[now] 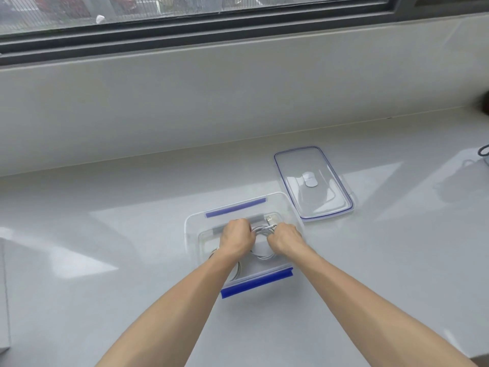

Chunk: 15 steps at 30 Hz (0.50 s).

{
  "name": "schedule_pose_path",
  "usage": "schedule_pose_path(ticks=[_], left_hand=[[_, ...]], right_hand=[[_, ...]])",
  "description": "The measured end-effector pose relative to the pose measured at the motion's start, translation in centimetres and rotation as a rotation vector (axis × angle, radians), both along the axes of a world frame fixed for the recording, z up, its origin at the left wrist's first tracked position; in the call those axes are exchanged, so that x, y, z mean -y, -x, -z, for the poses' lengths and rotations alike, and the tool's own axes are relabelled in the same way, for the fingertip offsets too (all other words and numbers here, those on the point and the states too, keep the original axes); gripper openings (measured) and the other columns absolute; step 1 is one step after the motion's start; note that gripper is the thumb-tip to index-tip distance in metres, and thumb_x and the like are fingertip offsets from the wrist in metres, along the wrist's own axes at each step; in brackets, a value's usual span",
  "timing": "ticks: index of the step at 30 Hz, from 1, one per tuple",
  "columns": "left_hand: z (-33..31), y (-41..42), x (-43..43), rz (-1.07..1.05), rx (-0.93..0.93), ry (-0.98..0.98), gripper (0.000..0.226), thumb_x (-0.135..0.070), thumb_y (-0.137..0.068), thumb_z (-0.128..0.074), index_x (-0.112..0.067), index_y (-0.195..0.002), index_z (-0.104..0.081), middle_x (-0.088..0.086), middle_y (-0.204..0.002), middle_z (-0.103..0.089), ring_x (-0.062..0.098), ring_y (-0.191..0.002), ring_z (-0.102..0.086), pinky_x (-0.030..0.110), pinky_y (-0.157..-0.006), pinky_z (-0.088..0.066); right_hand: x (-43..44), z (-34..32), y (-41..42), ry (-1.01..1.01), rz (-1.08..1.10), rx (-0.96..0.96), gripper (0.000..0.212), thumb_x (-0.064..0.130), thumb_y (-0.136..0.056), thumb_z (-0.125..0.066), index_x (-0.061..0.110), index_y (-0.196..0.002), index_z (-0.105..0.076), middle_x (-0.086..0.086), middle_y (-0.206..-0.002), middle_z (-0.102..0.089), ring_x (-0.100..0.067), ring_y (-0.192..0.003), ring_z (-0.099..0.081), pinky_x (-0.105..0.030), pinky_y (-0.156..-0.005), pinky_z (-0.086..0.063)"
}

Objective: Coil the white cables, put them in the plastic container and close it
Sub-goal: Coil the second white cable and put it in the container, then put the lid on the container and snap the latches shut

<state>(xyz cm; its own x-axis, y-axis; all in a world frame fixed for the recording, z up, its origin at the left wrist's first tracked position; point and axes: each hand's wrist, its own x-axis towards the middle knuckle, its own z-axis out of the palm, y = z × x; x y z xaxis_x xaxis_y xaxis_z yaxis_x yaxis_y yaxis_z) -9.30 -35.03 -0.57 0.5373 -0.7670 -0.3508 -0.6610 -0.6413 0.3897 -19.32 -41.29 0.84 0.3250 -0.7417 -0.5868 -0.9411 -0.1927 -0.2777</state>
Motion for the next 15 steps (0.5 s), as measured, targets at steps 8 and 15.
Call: schedule_pose_path(ticks=[8, 15], left_hand=[[-5.4, -0.4, 0.3, 0.133, 0.120, 0.118, 0.027, -0.020, -0.084, -0.044, -0.013, -0.093, -0.068, 0.010, -0.098, -0.070, 0.035, -0.092, -0.062, 0.035, -0.073, -0.049], [-10.1, -1.2, 4.8, 0.233, 0.299, 0.213, 0.027, -0.026, -0.089, -0.046, -0.013, -0.103, -0.065, 0.011, -0.108, -0.065, 0.033, -0.105, -0.054, 0.036, -0.080, -0.038]], right_hand=[[1.0, -4.2, 1.1, 0.211, -0.300, 0.104, 0.030, 0.027, -0.091, -0.038, 0.012, -0.103, -0.062, -0.015, -0.107, -0.064, -0.035, -0.094, -0.060, -0.030, -0.067, -0.040], [4.7, -9.6, 0.0, 0.454, -0.410, 0.190, 0.032, 0.028, -0.093, -0.037, 0.011, -0.107, -0.060, -0.011, -0.111, -0.060, -0.034, -0.104, -0.054, -0.036, -0.074, -0.040]])
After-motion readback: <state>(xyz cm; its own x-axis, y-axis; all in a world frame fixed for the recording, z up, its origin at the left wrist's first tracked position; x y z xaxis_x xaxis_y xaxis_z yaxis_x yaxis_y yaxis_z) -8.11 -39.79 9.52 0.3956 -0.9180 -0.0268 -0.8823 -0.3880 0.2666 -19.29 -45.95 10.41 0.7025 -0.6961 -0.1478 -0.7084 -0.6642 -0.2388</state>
